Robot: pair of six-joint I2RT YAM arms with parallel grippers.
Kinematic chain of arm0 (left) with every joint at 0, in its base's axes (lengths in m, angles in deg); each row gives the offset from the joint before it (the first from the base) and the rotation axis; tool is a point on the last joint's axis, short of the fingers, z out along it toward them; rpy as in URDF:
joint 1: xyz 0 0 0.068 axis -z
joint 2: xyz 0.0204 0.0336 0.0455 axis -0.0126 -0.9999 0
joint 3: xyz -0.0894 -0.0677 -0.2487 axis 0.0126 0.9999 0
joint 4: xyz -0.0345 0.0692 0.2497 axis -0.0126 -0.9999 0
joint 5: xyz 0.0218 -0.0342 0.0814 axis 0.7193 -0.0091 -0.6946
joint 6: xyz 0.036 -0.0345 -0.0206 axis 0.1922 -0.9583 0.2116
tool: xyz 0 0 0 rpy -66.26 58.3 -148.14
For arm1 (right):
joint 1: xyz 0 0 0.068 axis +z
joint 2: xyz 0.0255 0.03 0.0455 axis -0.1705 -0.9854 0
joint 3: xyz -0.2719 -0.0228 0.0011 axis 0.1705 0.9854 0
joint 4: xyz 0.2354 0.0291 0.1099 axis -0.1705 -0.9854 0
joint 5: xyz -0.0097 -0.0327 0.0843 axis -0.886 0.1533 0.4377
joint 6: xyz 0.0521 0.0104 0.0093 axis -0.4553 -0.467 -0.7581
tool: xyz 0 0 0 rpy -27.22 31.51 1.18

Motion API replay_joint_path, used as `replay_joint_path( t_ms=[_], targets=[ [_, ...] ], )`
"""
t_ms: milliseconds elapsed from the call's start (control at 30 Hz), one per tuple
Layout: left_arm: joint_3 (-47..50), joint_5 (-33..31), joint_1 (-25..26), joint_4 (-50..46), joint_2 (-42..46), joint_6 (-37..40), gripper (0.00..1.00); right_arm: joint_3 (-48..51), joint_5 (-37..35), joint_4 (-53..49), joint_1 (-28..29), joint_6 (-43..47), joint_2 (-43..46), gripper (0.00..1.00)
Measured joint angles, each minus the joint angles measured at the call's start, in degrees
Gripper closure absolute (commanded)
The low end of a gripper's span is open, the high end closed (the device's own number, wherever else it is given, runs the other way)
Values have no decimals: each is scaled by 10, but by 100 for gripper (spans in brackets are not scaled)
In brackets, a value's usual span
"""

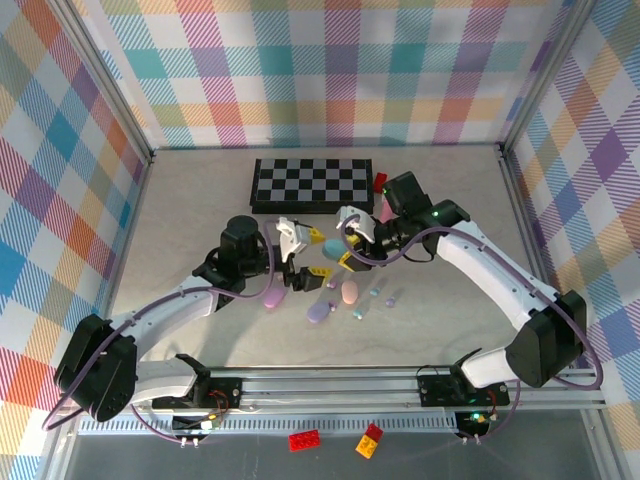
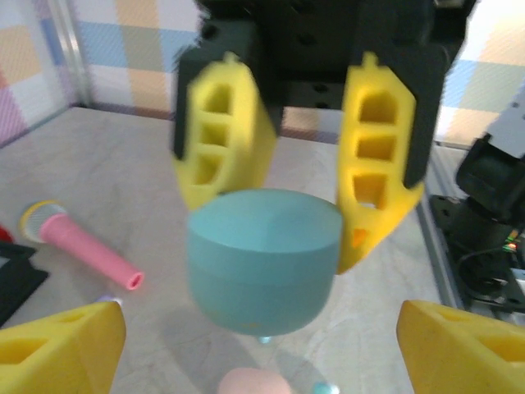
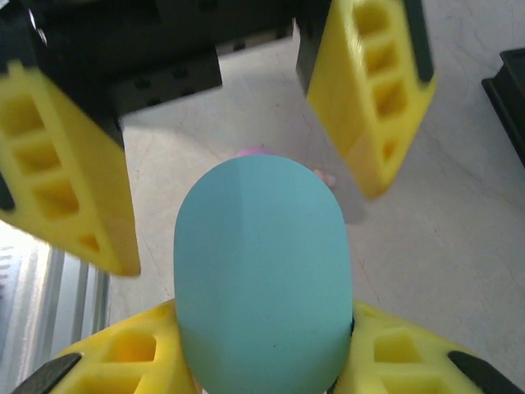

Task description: Insert the wireless bluetooth earbuds into the charging case

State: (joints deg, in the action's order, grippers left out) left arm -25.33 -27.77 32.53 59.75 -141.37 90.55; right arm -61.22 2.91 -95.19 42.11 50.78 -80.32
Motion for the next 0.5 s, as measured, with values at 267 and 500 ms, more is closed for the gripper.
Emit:
replay_joint_path(
  t_ms=[267, 500],
  targets=[
    [-1, 22, 7, 22, -19, -29, 26, -8, 26, -7, 0, 2, 12, 71],
    [-5, 31, 7, 29, -21, -46, 27, -8, 26, -14, 0, 2, 12, 71]
  ],
)
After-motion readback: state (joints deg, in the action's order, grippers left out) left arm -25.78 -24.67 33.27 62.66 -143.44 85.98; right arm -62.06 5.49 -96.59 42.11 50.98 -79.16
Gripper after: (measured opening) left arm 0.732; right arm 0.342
